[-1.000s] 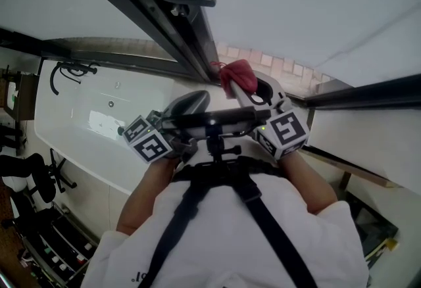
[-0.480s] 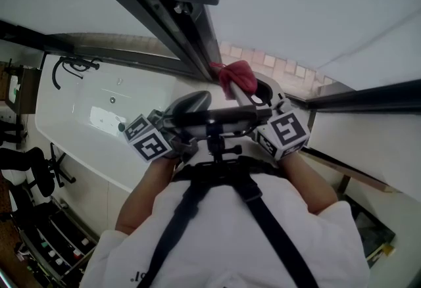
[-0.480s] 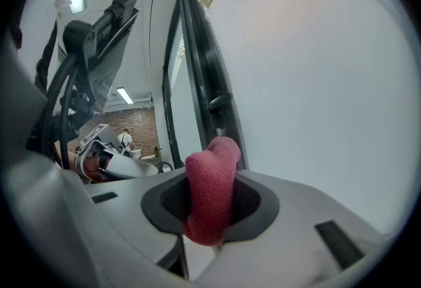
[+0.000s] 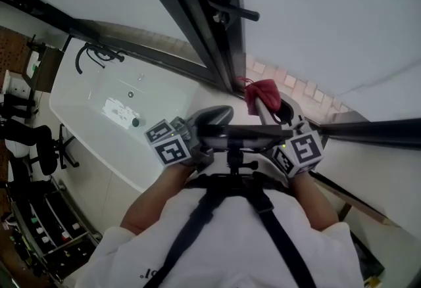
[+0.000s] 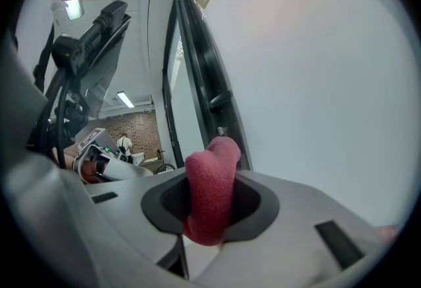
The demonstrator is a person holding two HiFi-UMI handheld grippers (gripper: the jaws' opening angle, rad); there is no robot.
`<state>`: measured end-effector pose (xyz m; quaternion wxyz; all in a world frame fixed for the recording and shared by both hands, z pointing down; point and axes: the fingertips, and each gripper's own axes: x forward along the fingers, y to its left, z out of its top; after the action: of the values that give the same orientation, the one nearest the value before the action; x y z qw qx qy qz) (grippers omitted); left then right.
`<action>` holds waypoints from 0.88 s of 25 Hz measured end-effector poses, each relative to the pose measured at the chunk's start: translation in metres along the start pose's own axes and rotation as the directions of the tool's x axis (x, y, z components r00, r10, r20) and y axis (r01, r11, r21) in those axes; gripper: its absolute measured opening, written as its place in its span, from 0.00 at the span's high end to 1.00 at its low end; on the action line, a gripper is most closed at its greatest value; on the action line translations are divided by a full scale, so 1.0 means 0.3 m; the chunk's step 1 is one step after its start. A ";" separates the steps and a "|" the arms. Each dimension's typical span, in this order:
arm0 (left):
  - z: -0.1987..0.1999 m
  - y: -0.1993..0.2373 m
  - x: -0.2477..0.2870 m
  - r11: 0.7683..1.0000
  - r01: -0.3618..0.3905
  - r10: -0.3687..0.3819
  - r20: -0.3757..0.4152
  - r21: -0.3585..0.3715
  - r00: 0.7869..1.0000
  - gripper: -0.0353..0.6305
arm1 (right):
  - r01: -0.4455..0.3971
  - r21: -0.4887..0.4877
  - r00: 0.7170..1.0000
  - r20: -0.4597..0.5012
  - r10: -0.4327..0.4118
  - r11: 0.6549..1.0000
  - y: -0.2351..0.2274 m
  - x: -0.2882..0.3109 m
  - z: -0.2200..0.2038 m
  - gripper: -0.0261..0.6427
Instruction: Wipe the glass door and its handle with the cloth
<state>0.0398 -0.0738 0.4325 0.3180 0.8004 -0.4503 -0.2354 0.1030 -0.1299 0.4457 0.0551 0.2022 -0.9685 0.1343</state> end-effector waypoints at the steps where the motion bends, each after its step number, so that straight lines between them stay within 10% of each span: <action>1: 0.005 0.001 -0.009 1.000 -0.002 0.002 0.006 -0.003 1.000 0.96 | -0.002 0.001 1.000 -0.001 0.002 1.000 0.006 0.004 0.001 0.81; 22: 0.159 0.097 -0.143 0.998 0.061 -0.063 -0.056 -0.035 0.996 0.96 | 0.078 0.000 0.996 0.040 -0.078 0.997 0.130 0.158 0.091 0.81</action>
<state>-0.0291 -0.0620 0.4247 0.3364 0.8150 -0.4122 -0.2297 0.0423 -0.1210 0.4179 0.0409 0.2424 -0.9609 0.1273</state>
